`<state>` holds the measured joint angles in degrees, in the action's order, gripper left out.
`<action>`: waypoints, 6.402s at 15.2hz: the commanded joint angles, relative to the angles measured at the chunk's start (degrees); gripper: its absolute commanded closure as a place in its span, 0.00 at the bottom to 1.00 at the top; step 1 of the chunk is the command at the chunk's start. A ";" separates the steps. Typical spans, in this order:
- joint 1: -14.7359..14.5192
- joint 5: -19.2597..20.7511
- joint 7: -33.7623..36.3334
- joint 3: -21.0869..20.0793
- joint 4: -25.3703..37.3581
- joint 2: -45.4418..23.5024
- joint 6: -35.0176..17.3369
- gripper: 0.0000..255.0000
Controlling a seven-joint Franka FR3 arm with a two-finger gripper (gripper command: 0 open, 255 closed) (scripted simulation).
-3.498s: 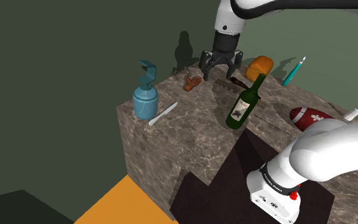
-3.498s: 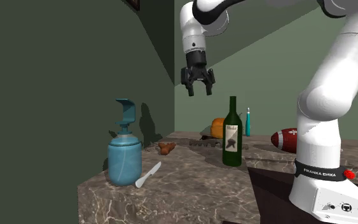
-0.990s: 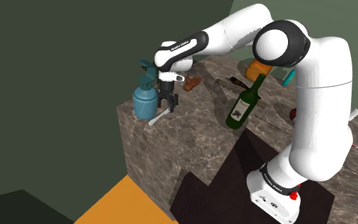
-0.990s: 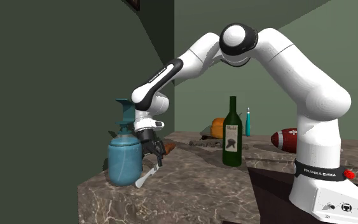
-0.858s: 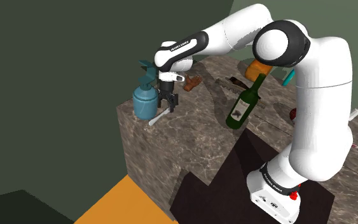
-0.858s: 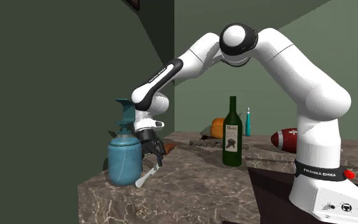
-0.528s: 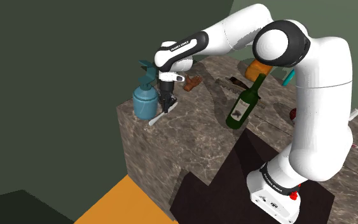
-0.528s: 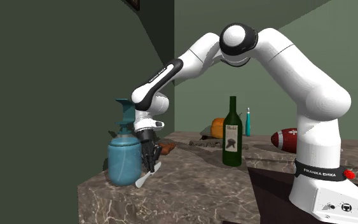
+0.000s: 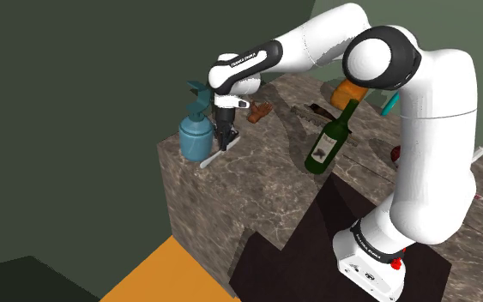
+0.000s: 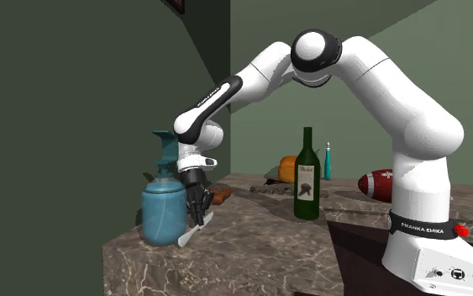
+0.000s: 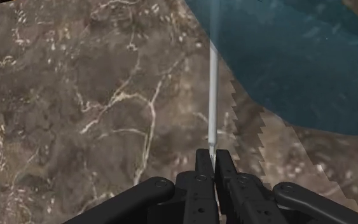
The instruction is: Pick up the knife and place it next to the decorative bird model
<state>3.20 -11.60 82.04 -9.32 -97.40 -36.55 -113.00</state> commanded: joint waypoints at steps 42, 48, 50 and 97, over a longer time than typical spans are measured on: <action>14.72 4.10 -19.24 8.60 -19.70 26.18 10.45 1.00; 19.09 7.10 -26.21 12.41 -21.85 27.84 10.66 1.00; 20.56 8.15 -28.55 13.71 -22.06 28.00 10.76 1.00; 44.76 13.96 -62.63 27.51 1.75 0.74 5.51 1.00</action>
<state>47.91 2.44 19.36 18.25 -95.54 -35.47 -107.03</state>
